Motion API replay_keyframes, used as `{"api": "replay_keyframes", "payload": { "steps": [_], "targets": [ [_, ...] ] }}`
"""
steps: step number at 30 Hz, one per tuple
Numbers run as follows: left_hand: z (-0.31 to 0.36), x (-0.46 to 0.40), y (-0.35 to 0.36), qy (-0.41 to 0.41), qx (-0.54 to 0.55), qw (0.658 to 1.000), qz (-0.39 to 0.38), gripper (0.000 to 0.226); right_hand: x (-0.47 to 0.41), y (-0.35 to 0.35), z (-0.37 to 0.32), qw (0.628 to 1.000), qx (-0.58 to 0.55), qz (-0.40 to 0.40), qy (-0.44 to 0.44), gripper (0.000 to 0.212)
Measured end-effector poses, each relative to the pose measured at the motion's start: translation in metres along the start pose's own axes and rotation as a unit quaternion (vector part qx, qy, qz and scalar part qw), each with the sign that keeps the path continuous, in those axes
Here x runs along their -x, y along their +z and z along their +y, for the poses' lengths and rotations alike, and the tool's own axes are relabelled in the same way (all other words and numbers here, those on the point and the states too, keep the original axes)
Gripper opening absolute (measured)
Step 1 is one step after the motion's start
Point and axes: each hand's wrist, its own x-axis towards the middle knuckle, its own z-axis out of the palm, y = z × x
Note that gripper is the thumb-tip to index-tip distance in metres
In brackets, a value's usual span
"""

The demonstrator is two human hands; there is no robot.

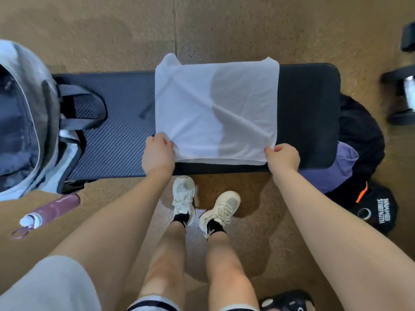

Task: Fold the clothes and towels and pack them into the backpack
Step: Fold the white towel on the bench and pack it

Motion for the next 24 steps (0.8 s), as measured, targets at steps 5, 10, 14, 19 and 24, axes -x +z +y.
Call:
{"api": "replay_keyframes", "payload": {
  "steps": [5,10,14,19,24],
  "targets": [
    [-0.021,0.008,-0.024,0.058,0.052,0.997,0.014,0.021,0.026,-0.011,-0.007,0.994,-0.102,0.002,-0.036,0.023],
    [-0.044,0.003,-0.035,0.04,0.065,0.997,0.029,0.02,0.046,-0.005,0.002,0.996,-0.063,-0.053,-0.02,0.018],
    [-0.049,0.001,-0.029,-0.046,0.141,0.989,0.003,0.035,0.038,0.007,0.006,0.994,-0.035,-0.086,0.066,0.045],
    [-0.044,0.01,-0.012,-0.111,0.226,0.967,-0.051,0.038,0.048,0.018,0.014,0.993,-0.095,-0.016,0.065,0.042],
    [-0.043,0.013,-0.009,-0.124,0.366,0.917,-0.095,0.011,0.05,0.023,0.011,0.996,-0.086,-0.01,-0.007,0.017]
  ]
}}
